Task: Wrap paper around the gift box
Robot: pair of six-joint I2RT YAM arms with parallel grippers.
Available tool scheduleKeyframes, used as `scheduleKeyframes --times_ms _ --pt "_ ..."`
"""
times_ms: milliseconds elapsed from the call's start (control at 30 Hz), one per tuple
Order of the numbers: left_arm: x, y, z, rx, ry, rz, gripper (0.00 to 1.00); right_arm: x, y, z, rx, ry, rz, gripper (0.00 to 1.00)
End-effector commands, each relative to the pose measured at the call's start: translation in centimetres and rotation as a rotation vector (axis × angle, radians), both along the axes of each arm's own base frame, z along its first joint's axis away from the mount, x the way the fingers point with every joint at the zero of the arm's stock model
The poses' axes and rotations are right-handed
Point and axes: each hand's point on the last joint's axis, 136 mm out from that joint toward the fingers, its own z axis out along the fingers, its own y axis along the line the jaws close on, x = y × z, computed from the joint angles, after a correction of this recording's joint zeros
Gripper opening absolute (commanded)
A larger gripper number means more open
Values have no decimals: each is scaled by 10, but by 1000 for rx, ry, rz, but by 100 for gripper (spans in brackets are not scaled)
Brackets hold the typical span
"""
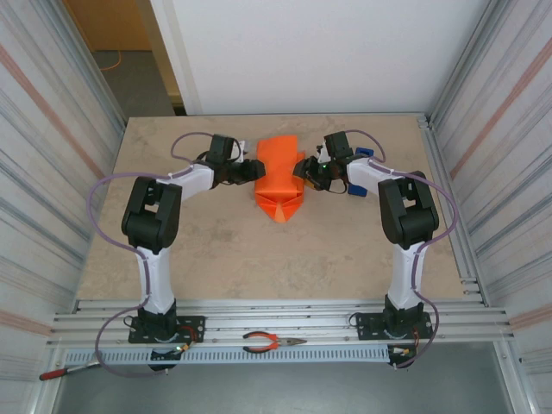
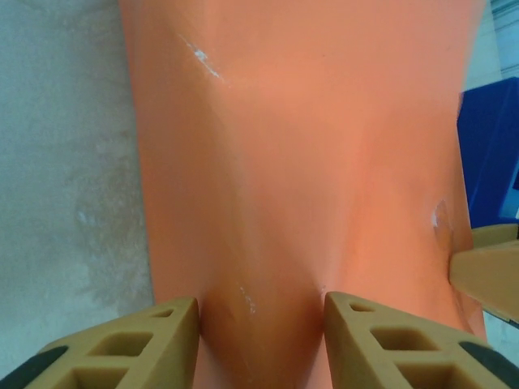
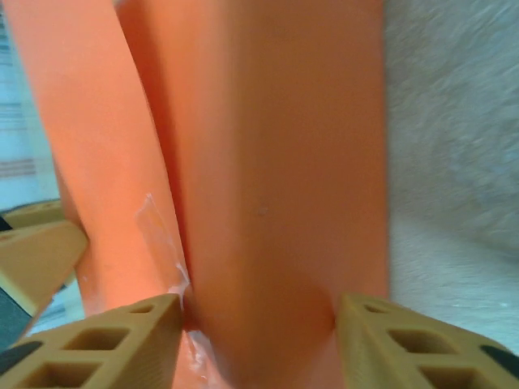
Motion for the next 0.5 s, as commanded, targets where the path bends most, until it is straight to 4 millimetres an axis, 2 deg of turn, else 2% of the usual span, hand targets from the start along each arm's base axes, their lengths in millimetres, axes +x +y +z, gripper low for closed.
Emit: scheduleKeyframes --times_ms 0,133,333,467 --pt "-29 -16 6 -39 19 -41 42 -11 14 9 45 1 39 47" --pt "-31 -4 8 -5 -2 10 44 -13 4 20 46 -18 17 48" --pt "-16 32 28 7 -44 100 53 -7 -36 44 25 -72 -74 57" --pt "-23 47 34 27 -61 130 57 -16 -53 53 44 -85 -95 55"
